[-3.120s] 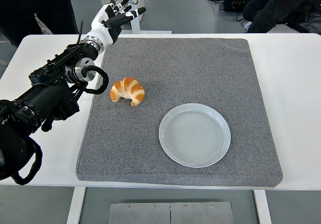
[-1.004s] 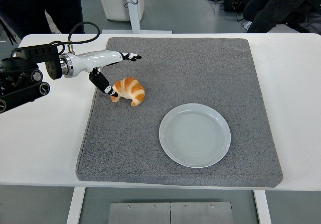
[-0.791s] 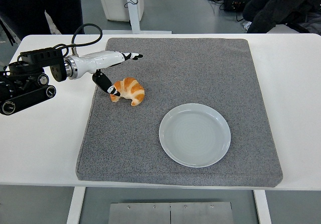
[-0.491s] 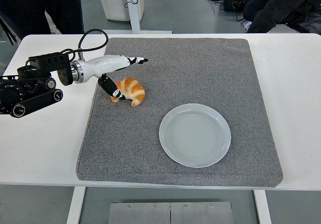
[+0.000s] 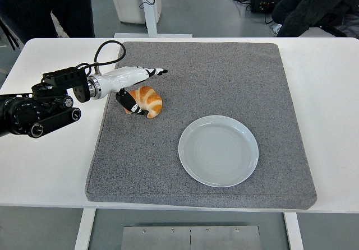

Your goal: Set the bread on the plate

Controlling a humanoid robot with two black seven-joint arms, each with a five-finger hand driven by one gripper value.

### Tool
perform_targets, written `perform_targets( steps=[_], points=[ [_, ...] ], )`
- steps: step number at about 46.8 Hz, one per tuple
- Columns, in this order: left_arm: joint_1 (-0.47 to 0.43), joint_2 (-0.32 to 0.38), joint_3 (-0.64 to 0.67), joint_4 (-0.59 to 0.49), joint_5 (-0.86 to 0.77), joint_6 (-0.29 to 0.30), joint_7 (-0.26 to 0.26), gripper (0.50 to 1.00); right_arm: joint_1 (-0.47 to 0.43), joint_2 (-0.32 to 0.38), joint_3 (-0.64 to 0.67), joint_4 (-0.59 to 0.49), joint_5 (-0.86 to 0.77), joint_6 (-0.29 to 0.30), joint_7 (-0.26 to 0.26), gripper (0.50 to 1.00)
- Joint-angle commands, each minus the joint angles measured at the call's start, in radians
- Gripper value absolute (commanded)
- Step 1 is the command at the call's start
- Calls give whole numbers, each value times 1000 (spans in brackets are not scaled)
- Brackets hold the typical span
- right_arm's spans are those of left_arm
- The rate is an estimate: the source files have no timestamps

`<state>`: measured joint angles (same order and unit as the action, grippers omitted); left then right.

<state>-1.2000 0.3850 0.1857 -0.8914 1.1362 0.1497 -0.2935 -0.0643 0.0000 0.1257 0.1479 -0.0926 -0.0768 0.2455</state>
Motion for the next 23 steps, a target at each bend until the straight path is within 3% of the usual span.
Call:
perform_targets(
  steps=[1,8,16,17,20,23],
  points=[
    [0,-3,0,14,0,4,-6,1000,0,0,0,-1,1,0,0,1000],
    [8,-3,1,17,0,4,-19,1000,0,0,3,-1,1,-1,0,1000],
    [7,-3,47,19,10,8,-85,986,0,0,0,-2,1,-1,0,1000],
    [5,-3,54,22,10,13,-88,969,1,0,2,-2,1,-1,0,1000],
    [2,-5,70,31,11,34,-88,821,0,0,0,-2,1,-1,0,1000],
    [0,-6,80,35,11,44,-88,728,0,0,0,-2,1,-1,0,1000]
  ],
)
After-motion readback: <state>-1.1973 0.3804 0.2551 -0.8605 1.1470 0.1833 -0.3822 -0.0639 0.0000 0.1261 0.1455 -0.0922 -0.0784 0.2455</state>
